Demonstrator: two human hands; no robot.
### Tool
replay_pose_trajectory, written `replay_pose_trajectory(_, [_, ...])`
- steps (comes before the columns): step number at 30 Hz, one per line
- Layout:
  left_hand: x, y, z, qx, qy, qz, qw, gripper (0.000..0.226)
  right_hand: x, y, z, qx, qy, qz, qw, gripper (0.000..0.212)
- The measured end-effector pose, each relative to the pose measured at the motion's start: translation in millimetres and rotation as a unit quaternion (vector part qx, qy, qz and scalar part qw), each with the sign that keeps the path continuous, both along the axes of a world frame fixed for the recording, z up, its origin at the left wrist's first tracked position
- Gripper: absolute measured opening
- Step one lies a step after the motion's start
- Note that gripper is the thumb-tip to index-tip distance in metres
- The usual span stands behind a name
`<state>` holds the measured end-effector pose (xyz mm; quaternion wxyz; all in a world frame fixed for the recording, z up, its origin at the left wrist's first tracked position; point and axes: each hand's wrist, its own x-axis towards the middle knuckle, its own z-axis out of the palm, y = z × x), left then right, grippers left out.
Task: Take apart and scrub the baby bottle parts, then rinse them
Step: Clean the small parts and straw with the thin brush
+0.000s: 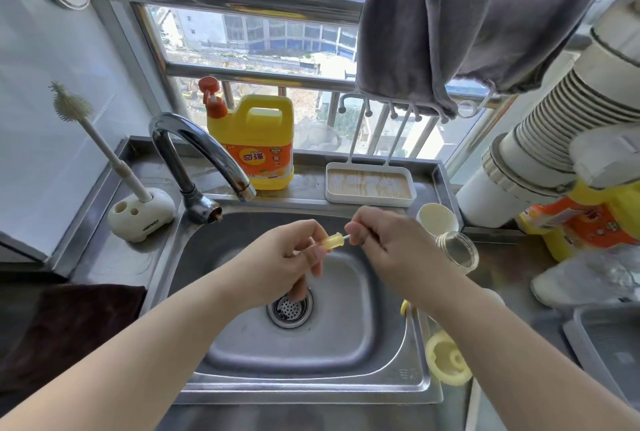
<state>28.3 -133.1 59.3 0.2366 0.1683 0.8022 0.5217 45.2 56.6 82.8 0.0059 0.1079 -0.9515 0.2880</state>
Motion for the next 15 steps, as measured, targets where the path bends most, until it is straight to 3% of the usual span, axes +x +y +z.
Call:
replay_pose_trajectory(5, [-1.0,1.4,-2.1,-0.043,0.084,-0.01,0.995,0.012,-3.1,11.4,2.1,-0.037,-0.019,-0.045,0.998,0.025])
replay_pose_trajectory(9, [1.0,2.4,-5.2,-0.057,0.099,-0.012,0.993,0.012,2.6,-2.5,-0.4,0.016,-0.023,-0.021,0.999,0.022])
replay_pose_trajectory(13, [7.4,-10.7,-7.5,0.025,-0.068,0.063,0.995,0.038,0.6,39.4,5.1,0.003,-0.058,-0.104,0.993,0.025])
replay_pose_trajectory(15, [9.5,-13.1,-8.2,0.057,-0.144,0.091,0.984,0.036,7.0,49.0,3.7,0.016,-0.069,-0.112,0.991,0.027])
